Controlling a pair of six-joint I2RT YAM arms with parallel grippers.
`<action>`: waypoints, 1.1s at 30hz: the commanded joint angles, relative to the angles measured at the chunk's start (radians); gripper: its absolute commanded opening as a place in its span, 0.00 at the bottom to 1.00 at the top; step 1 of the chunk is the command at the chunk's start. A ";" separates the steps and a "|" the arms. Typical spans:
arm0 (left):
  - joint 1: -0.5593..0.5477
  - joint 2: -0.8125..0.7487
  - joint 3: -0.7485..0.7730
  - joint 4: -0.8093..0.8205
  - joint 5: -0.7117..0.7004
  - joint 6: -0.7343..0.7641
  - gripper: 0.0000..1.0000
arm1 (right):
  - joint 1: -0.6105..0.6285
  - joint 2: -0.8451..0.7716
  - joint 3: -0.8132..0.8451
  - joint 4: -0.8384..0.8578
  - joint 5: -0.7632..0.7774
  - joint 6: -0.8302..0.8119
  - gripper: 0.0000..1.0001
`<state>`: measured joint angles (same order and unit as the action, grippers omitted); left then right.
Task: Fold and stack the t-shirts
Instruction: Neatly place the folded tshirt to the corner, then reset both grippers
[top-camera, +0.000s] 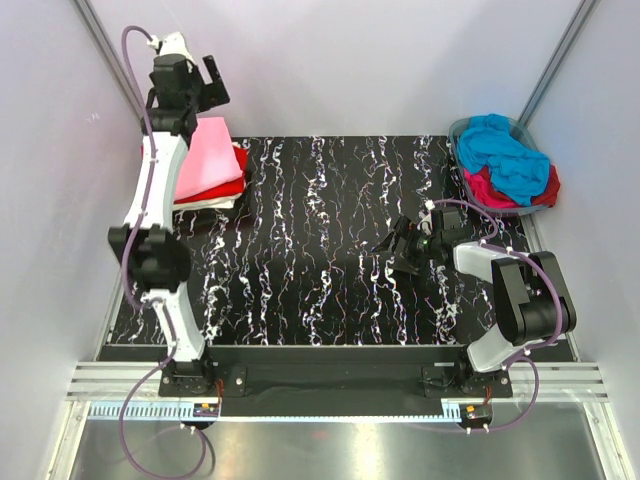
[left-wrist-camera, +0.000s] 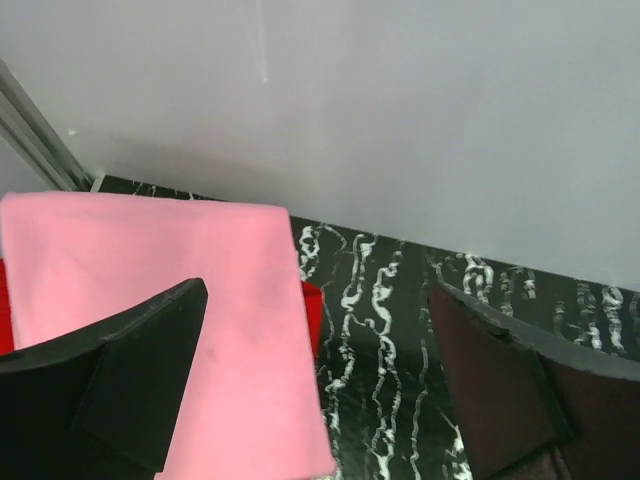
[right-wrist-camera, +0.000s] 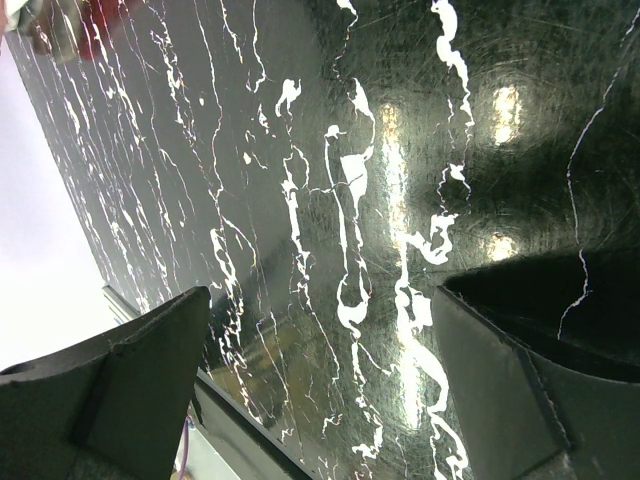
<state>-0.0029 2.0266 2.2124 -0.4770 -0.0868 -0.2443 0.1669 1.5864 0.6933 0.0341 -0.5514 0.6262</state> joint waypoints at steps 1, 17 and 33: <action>-0.017 -0.232 -0.140 0.074 -0.129 -0.047 0.99 | -0.007 0.010 0.011 0.012 0.001 -0.008 1.00; -0.645 -0.617 -0.856 -0.350 -0.238 -0.182 0.99 | -0.007 -0.003 0.009 0.013 -0.018 -0.013 1.00; -1.071 -0.555 -1.264 0.147 -0.525 -0.205 0.99 | -0.009 -0.043 -0.012 0.027 -0.032 -0.017 1.00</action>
<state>-1.0908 1.5864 0.9852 -0.5282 -0.5484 -0.4595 0.1654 1.5864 0.6922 0.0334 -0.5655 0.6250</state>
